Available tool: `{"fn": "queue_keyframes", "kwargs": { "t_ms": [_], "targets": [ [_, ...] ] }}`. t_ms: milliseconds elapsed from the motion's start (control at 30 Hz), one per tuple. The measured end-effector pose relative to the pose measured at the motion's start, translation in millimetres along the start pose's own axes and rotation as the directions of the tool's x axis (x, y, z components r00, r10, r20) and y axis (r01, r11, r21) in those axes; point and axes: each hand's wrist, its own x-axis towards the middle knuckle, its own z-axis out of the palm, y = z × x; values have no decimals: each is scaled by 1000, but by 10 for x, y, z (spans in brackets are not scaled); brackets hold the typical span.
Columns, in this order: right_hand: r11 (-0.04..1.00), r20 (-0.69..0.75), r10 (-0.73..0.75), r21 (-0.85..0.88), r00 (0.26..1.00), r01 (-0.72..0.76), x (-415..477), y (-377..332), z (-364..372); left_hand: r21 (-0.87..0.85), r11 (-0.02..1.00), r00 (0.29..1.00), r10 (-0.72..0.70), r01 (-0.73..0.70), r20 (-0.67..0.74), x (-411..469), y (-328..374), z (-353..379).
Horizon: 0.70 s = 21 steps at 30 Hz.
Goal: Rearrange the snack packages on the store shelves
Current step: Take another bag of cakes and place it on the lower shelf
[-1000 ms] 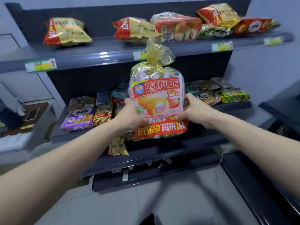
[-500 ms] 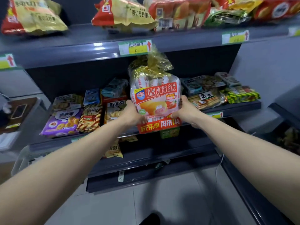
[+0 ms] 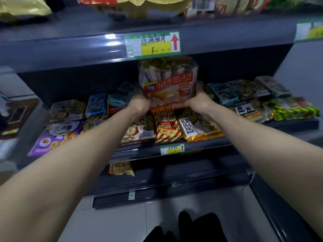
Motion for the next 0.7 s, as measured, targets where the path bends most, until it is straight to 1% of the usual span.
{"fn": "queue_keyframes", "kwargs": {
  "t_ms": [133,233,333,433,533,700],
  "targets": [
    [995,-5,-100,11,995,100,263,-30,-16,29,999,998,-29,31,-61,331,-83,72],
    [988,24,-112,-107,993,114,454,-1,3,-8,999,997,-40,39,-61,512,-160,111],
    [975,54,-103,-191,993,111,639,71,30,-57,997,997,-48,44,-66,879,-463,171],
    [984,79,-121,-121,989,130,752,118,31,-116,991,996,-69,61,-64,1295,-808,256],
    [990,91,-134,-43,987,138,827,137,24,-154,987,996,-57,46,-69,1255,-742,261],
    [991,71,-80,-102,994,87,965,295,102,-193,979,998,-65,59,-24,956,-640,304]
  ]
}}
